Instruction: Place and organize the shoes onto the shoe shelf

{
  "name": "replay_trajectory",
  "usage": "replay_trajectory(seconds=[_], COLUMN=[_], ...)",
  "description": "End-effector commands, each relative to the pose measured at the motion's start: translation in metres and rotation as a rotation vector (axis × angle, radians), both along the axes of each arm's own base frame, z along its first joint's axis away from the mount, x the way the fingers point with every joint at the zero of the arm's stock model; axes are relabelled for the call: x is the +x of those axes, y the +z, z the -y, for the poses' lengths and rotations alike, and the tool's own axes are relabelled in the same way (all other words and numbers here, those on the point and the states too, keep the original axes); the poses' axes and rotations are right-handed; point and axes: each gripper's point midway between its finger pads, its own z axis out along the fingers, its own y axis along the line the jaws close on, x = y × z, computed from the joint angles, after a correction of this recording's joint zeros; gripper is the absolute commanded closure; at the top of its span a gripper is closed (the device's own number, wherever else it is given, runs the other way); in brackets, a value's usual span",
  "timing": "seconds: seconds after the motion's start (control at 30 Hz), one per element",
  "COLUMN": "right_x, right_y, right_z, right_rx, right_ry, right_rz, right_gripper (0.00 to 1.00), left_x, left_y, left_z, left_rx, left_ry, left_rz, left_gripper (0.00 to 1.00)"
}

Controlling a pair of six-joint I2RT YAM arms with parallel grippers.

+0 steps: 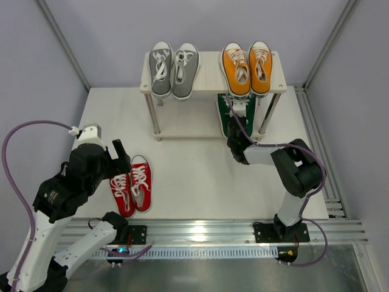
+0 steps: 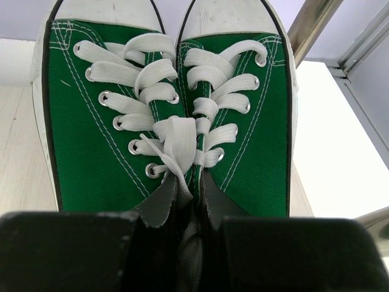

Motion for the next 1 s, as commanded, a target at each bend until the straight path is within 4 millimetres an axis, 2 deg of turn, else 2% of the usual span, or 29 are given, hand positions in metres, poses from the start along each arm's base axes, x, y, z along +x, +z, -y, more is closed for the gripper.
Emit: replay_trajectory(seconds=[0.0, 0.07, 0.1, 0.17, 0.3, 0.33, 0.43, 0.47, 0.57, 0.63, 0.67, 0.7, 0.73, 0.77, 0.8, 0.87, 0.9, 0.93, 0.97], right_x=[0.01, 0.01, 0.01, 0.009, 0.008, 0.006, 0.0, -0.003, -0.023, -0.042, -0.054, -0.066, -0.08, -0.091, -0.109, -0.134, -0.156, -0.167, -0.182], right_y=[0.069, 0.069, 0.069, 0.07, 0.076, 0.077, 0.085, 0.09, 0.102, 0.11, 0.111, 0.105, 0.115, 0.116, 0.11, 0.108, 0.102, 0.094, 0.099], right_z=[-0.01, -0.011, -0.011, -0.01, -0.01, -0.01, -0.008, -0.01, -0.015, -0.015, -0.029, -0.03, -0.037, -0.044, -0.064, -0.075, -0.097, -0.1, -0.105], right_rx=[0.204, 0.203, 0.204, 0.206, 0.211, 0.211, 0.234, 0.246, 0.271, 0.272, 0.258, 0.246, 0.252, 0.237, 0.227, 0.215, 0.236, 0.22, 0.244], right_ry=[-0.004, -0.003, 0.0, 0.003, 0.008, 0.008, 0.017, 0.037, 0.074, 0.095, 0.135, 0.137, 0.168, 0.196, 0.241, 0.296, 0.372, 0.386, 0.422], right_rz=[0.23, 0.225, 0.225, 0.226, 0.235, 0.235, 0.256, 0.266, 0.299, 0.318, 0.313, 0.298, 0.303, 0.289, 0.256, 0.202, 0.171, 0.128, 0.124], right_gripper=[0.96, 0.96, 0.92, 0.74, 0.52, 0.43, 0.28, 0.26, 0.17, 0.14, 0.14, 0.14, 0.13, 0.13, 0.13, 0.13, 0.11, 0.1, 0.08], left_x=[0.0, 0.0, -0.001, -0.001, -0.001, -0.001, -0.001, -0.002, -0.001, -0.002, -0.001, 0.0, 0.0, 0.0, 0.0, 0.002, -0.003, -0.006, -0.005], left_y=[0.004, 0.004, 0.004, 0.003, 0.004, 0.004, 0.005, 0.005, 0.005, 0.005, 0.002, 0.002, 0.0, -0.002, -0.009, -0.03, -0.049, -0.064, -0.08], left_z=[-0.001, -0.002, -0.001, -0.002, -0.002, -0.002, -0.002, -0.003, -0.002, -0.002, -0.001, -0.001, 0.0, 0.001, 0.002, 0.005, 0.003, 0.003, 0.005], left_rx=[-0.009, -0.01, -0.01, -0.009, -0.011, -0.012, -0.014, -0.013, -0.02, -0.025, -0.027, -0.03, -0.032, -0.034, -0.028, 0.016, 0.052, 0.081, 0.113], left_ry=[0.007, 0.009, 0.008, 0.009, 0.01, 0.009, 0.01, 0.012, 0.011, 0.013, 0.011, 0.013, 0.013, 0.008, 0.012, 0.018, 0.039, 0.046, 0.053], left_rz=[0.012, 0.015, 0.015, 0.014, 0.019, 0.021, 0.026, 0.024, 0.032, 0.037, 0.035, 0.035, 0.033, 0.024, -0.001, -0.11, -0.205, -0.273, -0.353], left_gripper=[0.0, 0.0, 0.01, 0.0, 0.0, 0.0, 0.0, 0.0, 0.0, 0.0, 0.0, 0.0, 0.0, 0.0, 0.0, 0.0, 0.0, 0.0, 0.0])
